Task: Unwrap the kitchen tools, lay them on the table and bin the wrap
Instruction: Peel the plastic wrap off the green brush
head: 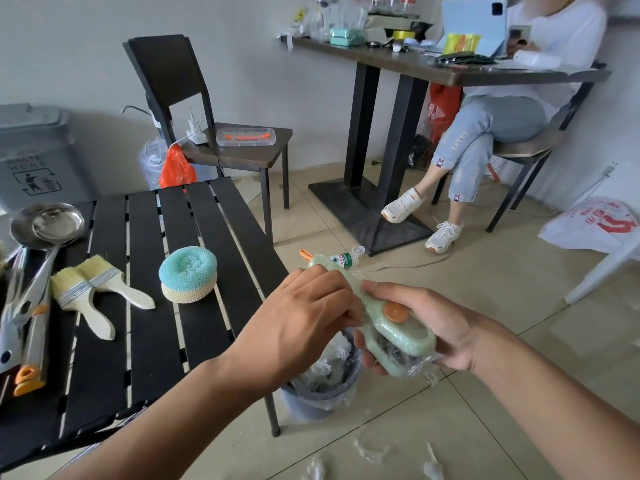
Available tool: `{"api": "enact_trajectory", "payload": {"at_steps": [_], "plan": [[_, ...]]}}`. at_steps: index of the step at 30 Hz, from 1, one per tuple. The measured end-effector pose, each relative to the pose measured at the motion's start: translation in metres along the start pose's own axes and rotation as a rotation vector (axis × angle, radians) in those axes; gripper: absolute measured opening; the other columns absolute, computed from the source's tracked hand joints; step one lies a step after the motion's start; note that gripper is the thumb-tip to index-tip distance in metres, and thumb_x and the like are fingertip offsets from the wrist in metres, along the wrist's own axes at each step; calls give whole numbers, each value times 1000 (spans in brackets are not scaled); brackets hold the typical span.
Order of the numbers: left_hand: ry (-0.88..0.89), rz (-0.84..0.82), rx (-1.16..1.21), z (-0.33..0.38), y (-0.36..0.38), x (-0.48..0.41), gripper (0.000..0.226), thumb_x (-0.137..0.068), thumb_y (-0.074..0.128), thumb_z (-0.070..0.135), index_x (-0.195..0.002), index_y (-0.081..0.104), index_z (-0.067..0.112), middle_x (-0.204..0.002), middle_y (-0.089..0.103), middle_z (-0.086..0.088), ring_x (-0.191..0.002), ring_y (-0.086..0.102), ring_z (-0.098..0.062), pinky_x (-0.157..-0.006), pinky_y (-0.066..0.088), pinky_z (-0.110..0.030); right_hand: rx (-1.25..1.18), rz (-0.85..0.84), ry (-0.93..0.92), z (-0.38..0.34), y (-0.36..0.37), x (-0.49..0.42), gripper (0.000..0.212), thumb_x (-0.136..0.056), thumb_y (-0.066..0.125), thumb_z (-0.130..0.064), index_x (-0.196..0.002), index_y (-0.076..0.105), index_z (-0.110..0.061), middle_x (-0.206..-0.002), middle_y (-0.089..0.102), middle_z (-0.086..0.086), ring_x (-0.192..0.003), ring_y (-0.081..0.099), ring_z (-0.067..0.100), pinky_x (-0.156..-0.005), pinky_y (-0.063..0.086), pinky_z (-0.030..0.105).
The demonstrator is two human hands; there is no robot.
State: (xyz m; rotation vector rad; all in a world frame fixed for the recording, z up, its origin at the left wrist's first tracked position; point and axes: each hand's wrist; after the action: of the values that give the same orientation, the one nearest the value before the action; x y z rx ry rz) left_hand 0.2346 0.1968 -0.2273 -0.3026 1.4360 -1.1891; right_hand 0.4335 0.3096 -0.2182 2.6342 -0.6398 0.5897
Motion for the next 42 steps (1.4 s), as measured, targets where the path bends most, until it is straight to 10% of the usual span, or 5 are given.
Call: {"api": "enact_trajectory", "payload": {"at_steps": [14,25,31,34,42], "plan": [[-441,-125,474,20,15,6,19,-88,83,44,-94,70,32,-96,72,22,-93,67,0,-78,46,-11,-16,66,44,2,-6,-3,66,-96,68,-54,-125,69,6,-98,69,24,-77,69,34,-74,61,41],[-324,-106,670,21,17,11,14,-95,79,13,-83,73,13,-98,77,12,-95,74,-15,-81,58,-33,-109,122,54,5,-6,-4,48,-93,72,-52,-100,79,-6,-85,71,17,-68,69,31,-70,60,40],[-633,-144,573,28,24,7,22,-84,87,46,-87,71,31,-86,74,21,-78,67,4,-67,49,-11,-24,301,-2,10,-2,-13,50,-93,70,-54,-102,77,-6,-88,69,18,-67,66,29,-81,54,47],[-567,-81,523,29,29,9,17,-87,85,39,-81,72,30,-89,72,20,-79,65,2,-67,45,-9,-17,329,-13,7,5,-13,47,-97,66,-52,-82,80,-9,-77,71,15,-56,66,27,-57,56,32],[-472,-128,748,20,19,13,16,-94,81,16,-84,72,8,-104,78,7,-103,75,-19,-91,60,-41,-43,441,-80,5,5,-10,48,-101,65,-43,-63,81,-17,-64,70,6,-48,67,17,-42,48,21]]}}
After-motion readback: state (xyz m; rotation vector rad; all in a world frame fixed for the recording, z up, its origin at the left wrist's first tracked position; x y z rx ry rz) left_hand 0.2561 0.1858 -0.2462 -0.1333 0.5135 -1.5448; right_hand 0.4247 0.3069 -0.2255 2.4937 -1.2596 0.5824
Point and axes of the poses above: each hand's wrist, its own x-axis away from the middle knuckle, its own y-axis out of the palm, z = x × y
